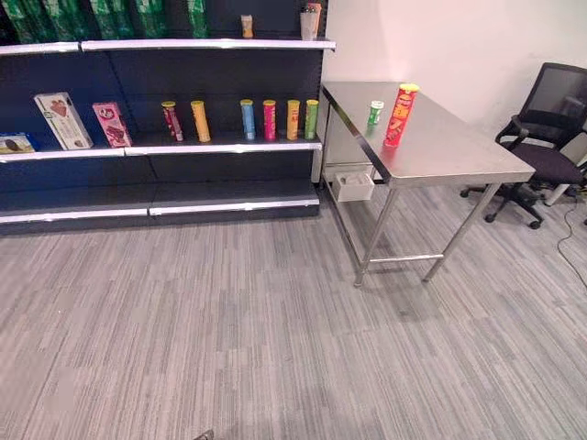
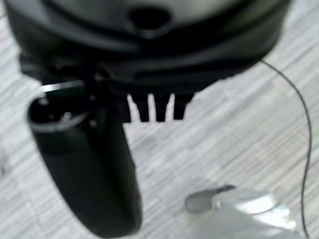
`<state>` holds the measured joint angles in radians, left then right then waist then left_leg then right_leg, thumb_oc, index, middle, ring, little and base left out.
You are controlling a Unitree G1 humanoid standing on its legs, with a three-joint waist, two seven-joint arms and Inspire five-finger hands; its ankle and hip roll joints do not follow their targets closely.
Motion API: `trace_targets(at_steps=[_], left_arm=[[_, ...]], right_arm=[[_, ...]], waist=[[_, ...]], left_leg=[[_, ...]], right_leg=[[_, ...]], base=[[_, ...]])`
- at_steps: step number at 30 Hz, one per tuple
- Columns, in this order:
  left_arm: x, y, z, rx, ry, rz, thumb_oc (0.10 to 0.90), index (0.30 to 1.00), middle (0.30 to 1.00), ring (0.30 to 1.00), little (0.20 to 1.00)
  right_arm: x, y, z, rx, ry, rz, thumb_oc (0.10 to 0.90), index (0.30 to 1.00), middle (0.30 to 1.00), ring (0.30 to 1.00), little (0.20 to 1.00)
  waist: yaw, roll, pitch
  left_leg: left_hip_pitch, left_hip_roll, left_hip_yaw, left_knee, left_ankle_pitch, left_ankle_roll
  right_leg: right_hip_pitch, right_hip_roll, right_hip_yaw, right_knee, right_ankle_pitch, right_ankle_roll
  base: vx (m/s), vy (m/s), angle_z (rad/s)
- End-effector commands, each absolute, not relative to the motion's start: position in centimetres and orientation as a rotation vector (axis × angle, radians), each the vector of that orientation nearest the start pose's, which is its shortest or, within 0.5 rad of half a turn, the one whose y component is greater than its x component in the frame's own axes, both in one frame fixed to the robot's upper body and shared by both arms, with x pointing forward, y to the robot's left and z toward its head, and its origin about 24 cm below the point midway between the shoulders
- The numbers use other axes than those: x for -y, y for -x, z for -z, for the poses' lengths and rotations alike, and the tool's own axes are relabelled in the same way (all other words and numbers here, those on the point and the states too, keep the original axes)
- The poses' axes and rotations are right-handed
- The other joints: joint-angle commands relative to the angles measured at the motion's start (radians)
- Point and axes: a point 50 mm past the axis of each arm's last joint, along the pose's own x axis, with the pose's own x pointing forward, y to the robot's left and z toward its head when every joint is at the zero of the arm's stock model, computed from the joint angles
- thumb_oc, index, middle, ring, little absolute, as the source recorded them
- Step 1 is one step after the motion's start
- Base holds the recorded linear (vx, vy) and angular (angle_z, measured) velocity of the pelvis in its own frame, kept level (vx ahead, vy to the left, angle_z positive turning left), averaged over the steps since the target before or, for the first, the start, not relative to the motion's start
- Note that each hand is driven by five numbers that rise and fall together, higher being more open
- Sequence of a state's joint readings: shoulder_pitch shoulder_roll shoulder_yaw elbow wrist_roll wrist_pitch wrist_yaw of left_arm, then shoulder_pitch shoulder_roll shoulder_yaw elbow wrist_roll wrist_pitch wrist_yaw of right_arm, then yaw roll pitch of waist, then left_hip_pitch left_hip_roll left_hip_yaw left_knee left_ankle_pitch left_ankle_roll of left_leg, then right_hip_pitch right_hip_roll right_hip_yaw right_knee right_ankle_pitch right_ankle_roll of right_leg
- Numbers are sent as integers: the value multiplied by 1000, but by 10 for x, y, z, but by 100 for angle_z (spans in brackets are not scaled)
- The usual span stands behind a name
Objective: Put the goods on the table back onto the shelves and tidy them up.
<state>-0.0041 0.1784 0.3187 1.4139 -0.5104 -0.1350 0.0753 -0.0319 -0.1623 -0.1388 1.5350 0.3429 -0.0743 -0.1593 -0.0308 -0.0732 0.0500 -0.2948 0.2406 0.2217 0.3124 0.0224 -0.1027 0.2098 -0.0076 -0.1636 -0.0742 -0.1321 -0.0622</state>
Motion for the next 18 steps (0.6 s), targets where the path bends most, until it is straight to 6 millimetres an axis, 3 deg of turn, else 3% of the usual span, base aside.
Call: trace_targets(at_steps=[1,4,7,8,9,10,11,12,13,14,15,16,17,18], left_arm=[[-238,-31,170,-1215,372,-800,800,900,900,900,900],[-230,-33,172,-1224,388,-780,800,900,900,900,900],[-237,-14,171,-1248,390,-850,800,900,900,900,900],[-247,-7,169,-1240,372,-901,800,900,900,900,900],[-248,-10,169,-1236,365,-887,800,900,900,900,900],[-250,-14,168,-1225,342,-869,800,900,900,900,900],[-250,-14,168,-1225,343,-869,800,900,900,900,900],[-248,-21,168,-1223,295,-800,800,900,900,900,900],[-248,-23,168,-1237,257,-764,800,900,900,900,900],[-247,-27,168,-1244,234,-728,800,900,900,900,900],[-247,-27,168,-1243,234,-728,800,900,900,900,900],[-248,-30,168,-1244,208,-711,800,900,900,900,900],[-248,-38,167,-1239,178,-683,800,900,900,900,900],[-244,-51,167,-1222,140,-610,800,900,900,900,900]], right_arm=[[247,-29,167,-1397,-24,640,800,900,900,900,900],[251,-31,166,-1395,6,623,800,900,900,900,900],[247,-26,167,-1411,-9,612,800,900,900,900,900],[248,-23,167,-1425,-4,622,800,900,900,900,900],[245,-22,168,-1429,-13,611,800,900,900,900,900],[244,-20,169,-1431,-29,607,800,900,900,900,900],[244,-20,169,-1431,-29,608,800,900,900,900,900],[247,-25,168,-1408,-23,607,800,900,900,900,900],[247,-29,168,-1394,-18,599,800,900,900,900,900],[248,-36,167,-1369,-15,591,800,900,900,900,900],[248,-37,167,-1369,-15,591,800,900,900,900,900],[248,-44,167,-1346,-8,578,800,900,900,900,900],[247,-53,166,-1312,18,546,800,900,900,900,900],[243,-82,162,-1207,66,464,800,900,900,900,900]], waist=[[35,14,-6],[52,32,11],[55,59,-28],[56,59,-65],[60,56,-77],[61,47,-86],[64,49,-88],[67,43,-99],[72,49,-104],[71,59,-99],[73,61,-100],[67,73,-89],[55,80,-79],[3,109,-36]], left_leg=[[2,10,17,-164,114,-6],[-104,9,-21,-313,154,-27],[-4,24,-7,-358,176,-31],[27,-18,-22,-310,179,-29],[45,-32,-18,-304,174,-22],[77,-59,-1,-302,164,-12],[76,-57,0,-302,165,-12],[154,-101,46,-318,133,17],[191,-121,74,-325,111,39],[237,-141,82,-335,86,56],[235,-138,84,-335,87,56],[278,-147,91,-344,72,73],[323,-159,101,-364,56,89],[403,-163,93,-400,27,102]], right_leg=[[73,-78,62,-13,58,80],[146,-102,94,-4,10,88],[197,-130,138,-7,-10,113],[203,-182,149,10,16,141],[188,-198,152,39,42,153],[181,-226,149,88,107,170],[178,-225,151,87,109,170],[158,-268,147,207,256,186],[148,-294,130,309,335,192],[105,-325,111,425,405,182],[102,-323,114,424,407,182],[64,-360,89,529,484,174],[39,-393,56,586,512,163],[-110,-361,56,706,407,141]], base=[[370,153,-37],[449,165,-30],[600,271,-91],[785,406,-112],[772,392,-63],[330,157,16],[514,275,16],[522,332,3],[673,466,-5],[329,275,-26],[305,276,-48],[319,268,-40],[610,486,-25],[448,344,-4]])
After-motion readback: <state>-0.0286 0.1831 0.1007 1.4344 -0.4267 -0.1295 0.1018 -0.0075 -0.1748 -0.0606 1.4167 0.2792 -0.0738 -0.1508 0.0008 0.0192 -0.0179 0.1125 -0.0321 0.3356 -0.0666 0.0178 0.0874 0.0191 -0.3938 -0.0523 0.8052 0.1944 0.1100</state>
